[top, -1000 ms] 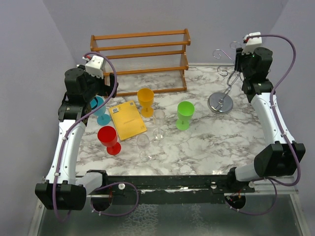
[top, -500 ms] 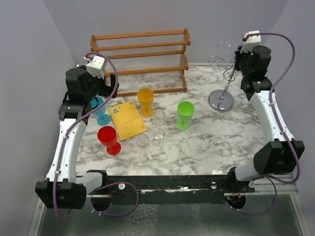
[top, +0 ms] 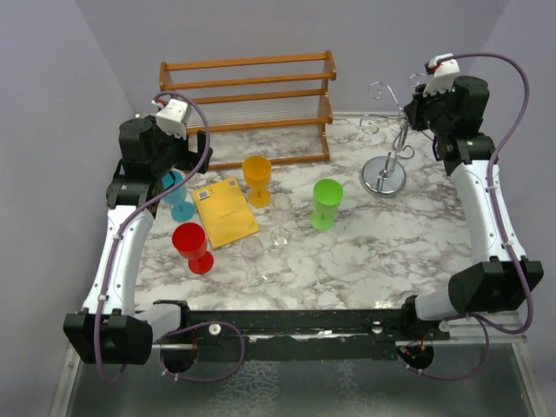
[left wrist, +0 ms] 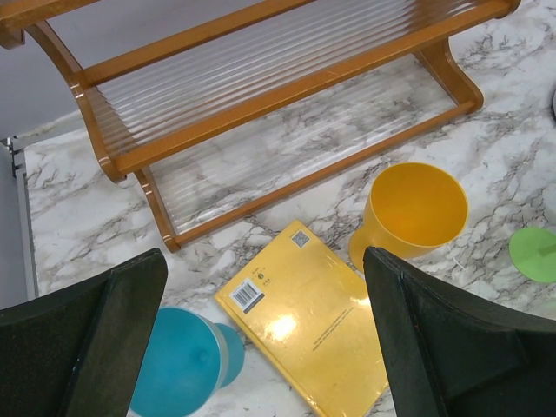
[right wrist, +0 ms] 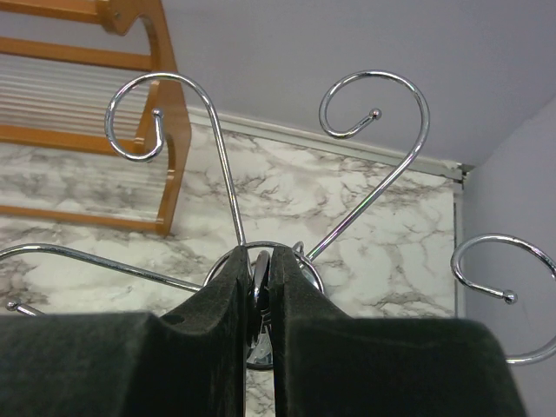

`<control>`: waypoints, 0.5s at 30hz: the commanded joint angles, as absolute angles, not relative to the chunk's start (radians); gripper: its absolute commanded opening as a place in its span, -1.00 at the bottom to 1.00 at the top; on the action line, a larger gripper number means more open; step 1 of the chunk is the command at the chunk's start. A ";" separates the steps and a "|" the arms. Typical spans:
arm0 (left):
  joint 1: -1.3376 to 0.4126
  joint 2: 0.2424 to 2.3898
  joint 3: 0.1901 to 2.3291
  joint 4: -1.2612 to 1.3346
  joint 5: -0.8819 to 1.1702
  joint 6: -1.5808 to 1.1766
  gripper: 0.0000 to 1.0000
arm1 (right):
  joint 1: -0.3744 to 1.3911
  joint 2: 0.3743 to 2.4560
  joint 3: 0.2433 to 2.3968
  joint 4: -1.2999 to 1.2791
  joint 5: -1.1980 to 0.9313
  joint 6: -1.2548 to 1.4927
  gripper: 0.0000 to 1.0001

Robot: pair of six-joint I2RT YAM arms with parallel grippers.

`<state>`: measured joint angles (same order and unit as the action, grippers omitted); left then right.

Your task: Place the wine glass upside down on the wine glass rack

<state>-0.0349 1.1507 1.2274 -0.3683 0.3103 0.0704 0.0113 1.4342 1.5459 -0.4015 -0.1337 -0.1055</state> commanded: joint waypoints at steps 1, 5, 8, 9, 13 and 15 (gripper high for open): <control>-0.039 1.157 1.217 -0.346 0.352 0.077 0.98 | 0.022 1.397 1.647 -0.410 -0.277 -0.045 -0.98; -0.038 1.159 1.217 -0.343 0.354 0.076 0.98 | 0.036 1.418 1.674 -0.437 -0.314 -0.025 -0.98; -0.039 1.163 1.219 -0.342 0.356 0.075 0.98 | 0.052 1.421 1.685 -0.440 -0.341 0.000 -0.98; -0.038 1.164 1.218 -0.342 0.358 0.076 0.98 | 0.061 1.421 1.686 -0.439 -0.347 0.007 -0.98; -0.039 1.166 1.214 -0.342 0.367 0.078 0.98 | 0.110 1.421 1.682 -0.430 -0.346 0.016 -0.98; -0.038 1.163 1.208 -0.340 0.375 0.078 0.98 | 0.131 1.418 1.671 -0.417 -0.339 0.017 -0.98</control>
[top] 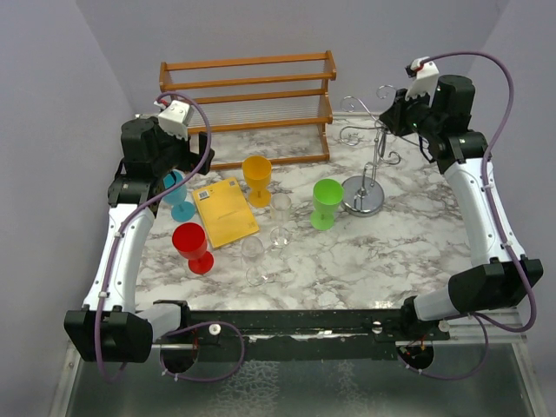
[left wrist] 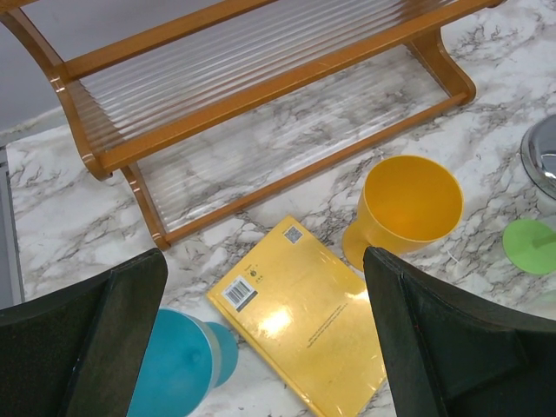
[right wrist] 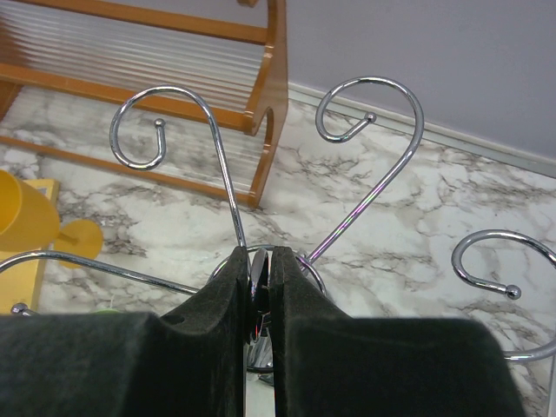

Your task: Place the wine glass upside down on the wine glass rack

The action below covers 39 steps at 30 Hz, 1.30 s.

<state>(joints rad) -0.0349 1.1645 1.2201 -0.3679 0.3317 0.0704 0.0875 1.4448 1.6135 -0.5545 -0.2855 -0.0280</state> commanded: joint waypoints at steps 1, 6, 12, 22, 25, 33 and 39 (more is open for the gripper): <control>-0.038 1.161 1.205 -0.339 0.380 0.077 0.98 | 0.146 1.416 1.664 -0.409 -0.333 0.017 -0.98; -0.041 1.161 1.189 -0.326 0.421 0.080 0.98 | 0.192 1.413 1.623 -0.381 -0.317 0.008 -0.98; -0.125 1.190 1.197 -0.352 0.464 0.102 0.98 | 0.209 1.419 1.584 -0.384 -0.334 -0.010 -0.98; -0.274 1.306 1.300 -0.352 0.587 0.071 0.91 | 0.210 1.417 1.560 -0.420 -0.327 -0.057 -0.47; -0.342 1.344 1.342 -0.351 0.583 0.062 0.90 | 0.210 1.409 1.566 -0.423 -0.322 -0.063 -0.27; -0.493 1.469 1.421 -0.303 0.587 0.031 0.76 | 0.210 1.375 1.561 -0.424 -0.294 -0.070 0.40; -0.601 1.535 1.460 -0.316 0.615 0.131 0.61 | 0.210 1.297 1.522 -0.414 -0.240 -0.110 0.61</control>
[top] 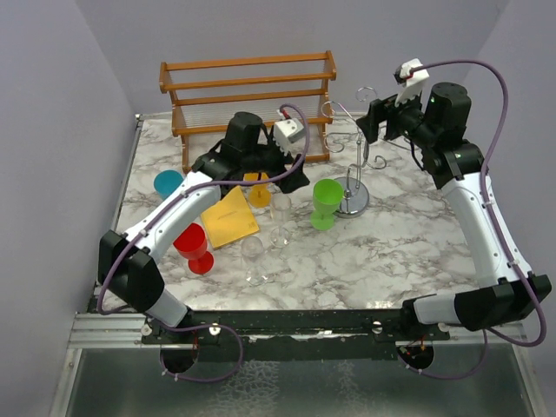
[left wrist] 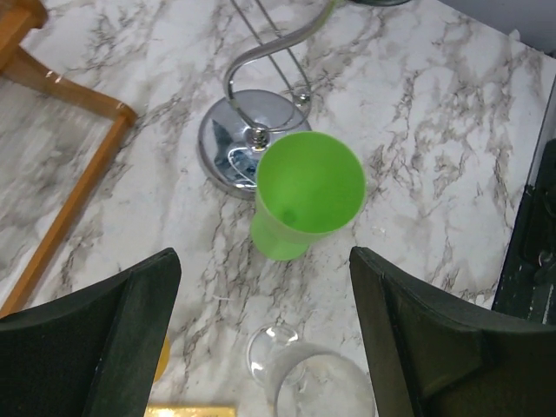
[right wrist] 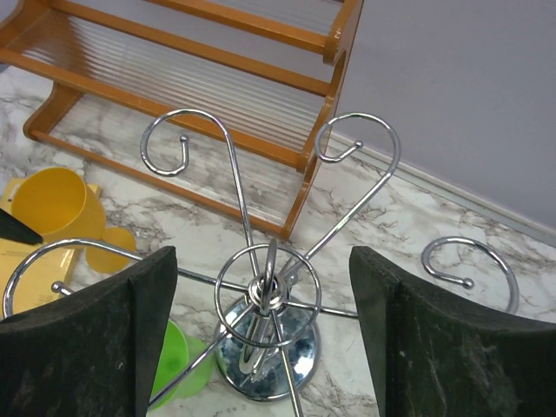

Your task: Place the wine glass upside down on the wine glass rack

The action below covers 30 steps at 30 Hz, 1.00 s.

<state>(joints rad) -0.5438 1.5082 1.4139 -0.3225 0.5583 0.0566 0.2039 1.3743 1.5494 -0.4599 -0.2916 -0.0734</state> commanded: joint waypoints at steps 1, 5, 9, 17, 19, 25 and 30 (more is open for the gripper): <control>-0.617 1.542 1.467 -0.335 0.629 0.168 0.59 | 0.210 1.279 1.511 -0.408 -0.233 -0.118 0.63; -0.687 1.565 1.506 -0.468 0.691 0.392 0.51 | 0.208 1.206 1.467 -0.392 -0.207 -0.146 0.68; -0.760 1.597 1.540 -0.602 0.700 0.622 0.48 | 0.195 1.166 1.439 -0.390 -0.207 -0.157 0.71; -0.833 1.688 1.615 -0.728 0.671 0.886 0.30 | 0.142 1.113 1.392 -0.385 -0.246 -0.146 0.72; -0.842 1.711 1.626 -0.730 0.643 0.909 0.30 | 0.126 1.106 1.381 -0.384 -0.264 -0.144 0.72; -0.850 1.763 1.646 -0.708 0.576 0.942 0.32 | 0.086 1.095 1.360 -0.385 -0.317 -0.130 0.72; -0.850 1.808 1.677 -0.703 0.531 0.956 0.32 | 0.070 1.084 1.349 -0.386 -0.325 -0.131 0.72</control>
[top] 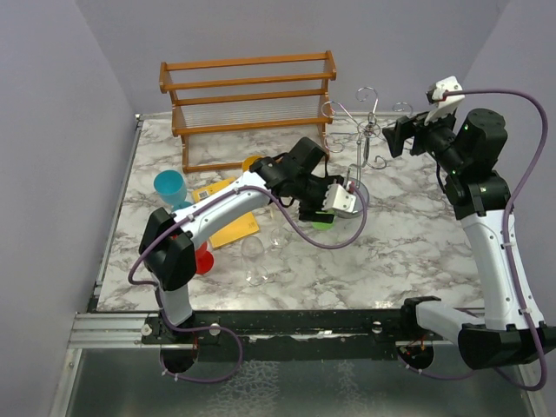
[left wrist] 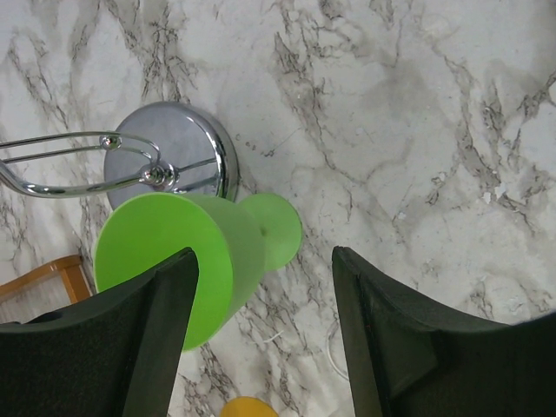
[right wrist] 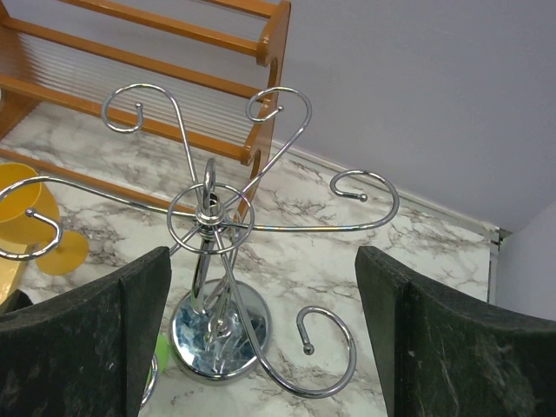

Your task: Place the wine glass upside down on the wine glass rack

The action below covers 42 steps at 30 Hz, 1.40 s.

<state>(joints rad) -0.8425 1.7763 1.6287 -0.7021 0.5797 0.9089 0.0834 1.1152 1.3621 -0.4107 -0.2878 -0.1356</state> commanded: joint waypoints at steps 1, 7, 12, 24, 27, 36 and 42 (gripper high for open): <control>-0.850 1.820 1.681 -0.707 0.524 0.960 0.32 | 0.067 1.080 1.349 -0.387 -0.324 -0.133 0.72; -0.851 1.889 1.750 -0.785 0.498 0.979 0.20 | 0.054 1.078 1.349 -0.391 -0.321 -0.144 0.72; -0.852 1.928 1.810 -0.879 0.514 0.978 0.01 | 0.040 1.085 1.341 -0.387 -0.339 -0.144 0.72; -0.864 1.971 1.852 -1.008 0.488 0.997 -0.55 | 0.029 1.097 1.330 -0.376 -0.365 -0.140 0.73; -0.872 1.979 1.867 -1.026 0.476 1.000 -0.71 | 0.027 1.090 1.328 -0.378 -0.367 -0.142 0.73; -0.919 1.917 1.882 -1.191 0.561 1.127 -1.00 | 0.026 1.085 1.343 -0.384 -0.373 -0.138 0.74; -0.939 1.771 1.872 -1.226 0.699 1.134 -1.00 | 0.028 1.114 1.374 -0.400 -0.433 -0.146 0.71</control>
<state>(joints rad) -0.9249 1.9110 1.8645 -1.1461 0.5449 1.0977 0.0315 1.0992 1.3338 -0.4095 -0.3664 -0.1364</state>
